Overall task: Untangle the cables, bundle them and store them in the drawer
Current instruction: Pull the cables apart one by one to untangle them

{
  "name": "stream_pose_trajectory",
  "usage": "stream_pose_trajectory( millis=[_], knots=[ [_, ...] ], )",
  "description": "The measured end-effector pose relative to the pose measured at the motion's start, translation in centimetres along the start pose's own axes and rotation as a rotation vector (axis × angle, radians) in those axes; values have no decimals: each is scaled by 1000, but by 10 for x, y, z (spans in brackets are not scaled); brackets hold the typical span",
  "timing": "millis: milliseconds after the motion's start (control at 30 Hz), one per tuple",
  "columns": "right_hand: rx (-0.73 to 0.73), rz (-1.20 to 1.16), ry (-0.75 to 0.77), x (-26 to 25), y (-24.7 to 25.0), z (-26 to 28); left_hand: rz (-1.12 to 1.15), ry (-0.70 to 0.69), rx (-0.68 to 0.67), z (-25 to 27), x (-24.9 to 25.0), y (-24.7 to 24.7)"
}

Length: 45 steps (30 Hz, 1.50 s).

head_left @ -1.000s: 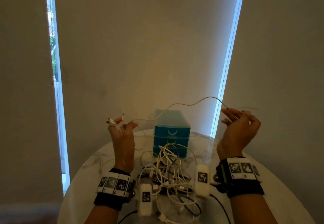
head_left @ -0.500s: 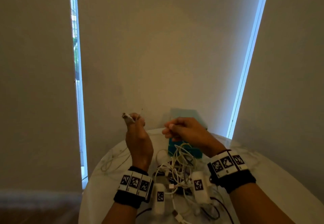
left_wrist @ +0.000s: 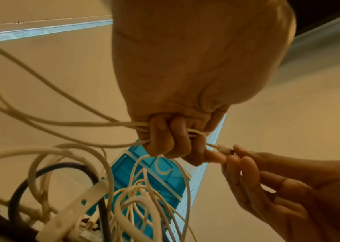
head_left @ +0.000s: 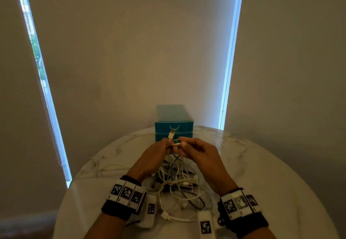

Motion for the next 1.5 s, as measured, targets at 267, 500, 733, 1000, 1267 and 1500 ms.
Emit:
stream_pose_trajectory(
  millis=[267,500,733,1000,1267,1500],
  knots=[
    [124,-100,-52,12,10,2,-82,-43,-212,1,6,-29],
    [126,146,22,11,19,2,-137,14,-347,4,-10,-41],
    [137,176,-30,20,28,-1,-382,58,-414,7,-4,-20],
    [370,119,106,-17,66,2,-513,235,-363,28,-42,128],
    [209,118,134,-35,-9,3,-796,-47,233,6,31,242],
    [128,152,100,-25,-34,4,-1036,13,149,-14,7,209]
  ],
)
Point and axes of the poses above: each hand's wrist, its own z-axis away from the middle knuckle, its own y-axis out of the back of the hand, x = y × z, the point moved 10 cm from there along -z, towards the middle knuckle, and after that the axes turned 14 degrees about z, right-handed, at the moved point
